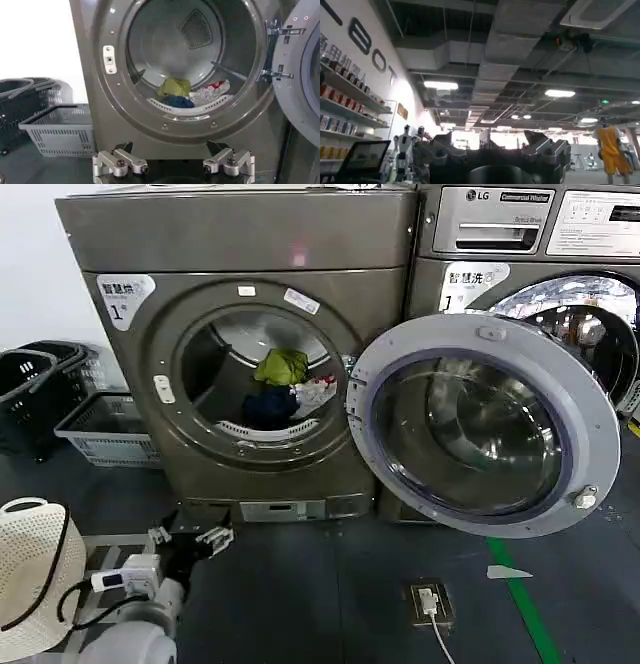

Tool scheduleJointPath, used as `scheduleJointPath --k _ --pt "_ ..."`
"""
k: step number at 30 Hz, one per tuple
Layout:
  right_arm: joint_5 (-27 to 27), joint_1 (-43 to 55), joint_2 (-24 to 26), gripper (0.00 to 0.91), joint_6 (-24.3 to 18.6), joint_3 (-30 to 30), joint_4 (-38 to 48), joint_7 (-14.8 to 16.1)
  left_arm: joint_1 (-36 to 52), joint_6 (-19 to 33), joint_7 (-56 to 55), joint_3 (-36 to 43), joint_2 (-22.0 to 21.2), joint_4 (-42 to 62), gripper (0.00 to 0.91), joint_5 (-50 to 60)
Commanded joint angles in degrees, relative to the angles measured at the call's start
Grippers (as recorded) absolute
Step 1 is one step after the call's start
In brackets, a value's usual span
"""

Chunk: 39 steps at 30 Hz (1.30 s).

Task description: Grasp the clothes from the dryer.

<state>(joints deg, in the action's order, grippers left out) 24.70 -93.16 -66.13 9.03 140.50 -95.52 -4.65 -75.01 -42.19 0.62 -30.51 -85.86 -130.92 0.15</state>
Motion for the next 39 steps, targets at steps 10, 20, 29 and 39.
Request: scheduleJointPath --k 10,20,29,39 --pt "0.74 -0.59 -0.06 0.907 -2.57 0.33 0.79 -0.82 -0.07 -2.81 0.06 0.38 0.17 -0.57 0.907 0.08" --pt "1.83 -0.60 -0.17 0.907 -2.79 0.85 1.09 -1.20 0.08 -2.81 0.04 1.35 0.24 -0.92 0.907 0.21" --pt "2.27 -0.73 -0.18 0.907 -2.80 1.01 1.00 -1.22 0.28 -2.81 0.01 1.39 0.23 -0.52 0.907 0.24" --pt "2.34 -0.68 -0.15 0.907 -2.89 1.07 1.24 -1.24 1.07 -2.81 -0.01 1.28 0.18 0.47 0.907 0.28"
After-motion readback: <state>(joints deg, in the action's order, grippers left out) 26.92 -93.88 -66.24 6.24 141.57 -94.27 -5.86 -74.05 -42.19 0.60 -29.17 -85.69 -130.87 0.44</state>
